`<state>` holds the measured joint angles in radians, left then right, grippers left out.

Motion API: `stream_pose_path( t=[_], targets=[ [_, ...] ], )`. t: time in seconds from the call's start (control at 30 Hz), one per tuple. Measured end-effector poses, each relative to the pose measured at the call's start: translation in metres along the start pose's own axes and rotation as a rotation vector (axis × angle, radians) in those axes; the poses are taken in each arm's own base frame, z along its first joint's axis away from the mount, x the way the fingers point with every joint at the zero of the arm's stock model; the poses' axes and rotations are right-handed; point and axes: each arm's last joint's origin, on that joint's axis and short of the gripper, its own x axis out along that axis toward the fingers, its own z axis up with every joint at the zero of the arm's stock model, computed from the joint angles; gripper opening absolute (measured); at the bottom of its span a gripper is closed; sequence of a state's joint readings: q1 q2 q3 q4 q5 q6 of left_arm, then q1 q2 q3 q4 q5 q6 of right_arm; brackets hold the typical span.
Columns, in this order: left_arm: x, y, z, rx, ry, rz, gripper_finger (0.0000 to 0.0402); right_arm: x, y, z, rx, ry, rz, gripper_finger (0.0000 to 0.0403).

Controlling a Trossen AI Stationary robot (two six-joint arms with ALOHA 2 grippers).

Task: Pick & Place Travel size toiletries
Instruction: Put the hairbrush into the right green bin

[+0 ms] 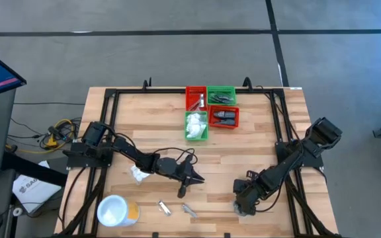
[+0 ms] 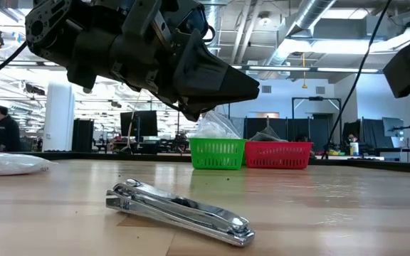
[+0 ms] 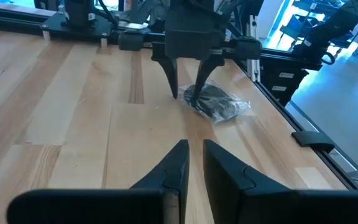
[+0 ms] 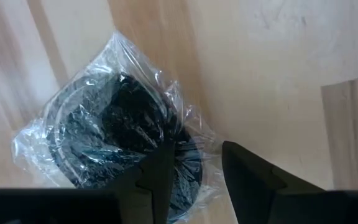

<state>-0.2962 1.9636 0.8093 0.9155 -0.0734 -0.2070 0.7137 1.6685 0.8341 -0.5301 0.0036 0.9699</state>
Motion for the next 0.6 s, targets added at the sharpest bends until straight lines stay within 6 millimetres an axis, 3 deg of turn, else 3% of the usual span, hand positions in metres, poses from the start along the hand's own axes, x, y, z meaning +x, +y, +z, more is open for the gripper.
stream_pose_path(
  t=[0.23, 0.47, 0.6],
  targets=[
    [0.0000, 0.0000, 0.0000, 0.000, 0.000, 0.000, 0.0040, -0.0007, -0.0004, -0.0004, 0.000, 0.002, 0.004, 0.0104],
    [0.0000, 0.0000, 0.0000, 0.000, -0.001, 0.000, 0.0040, 0.0002, -0.0009, -0.0007, -0.007, 0.007, -0.002, 0.0010],
    [0.0000, 0.0000, 0.0001, 0.000, -0.001, 0.000, 0.0040, -0.0001, -0.0009, -0.0007, -0.011, 0.006, -0.001, 0.0012]
  ],
)
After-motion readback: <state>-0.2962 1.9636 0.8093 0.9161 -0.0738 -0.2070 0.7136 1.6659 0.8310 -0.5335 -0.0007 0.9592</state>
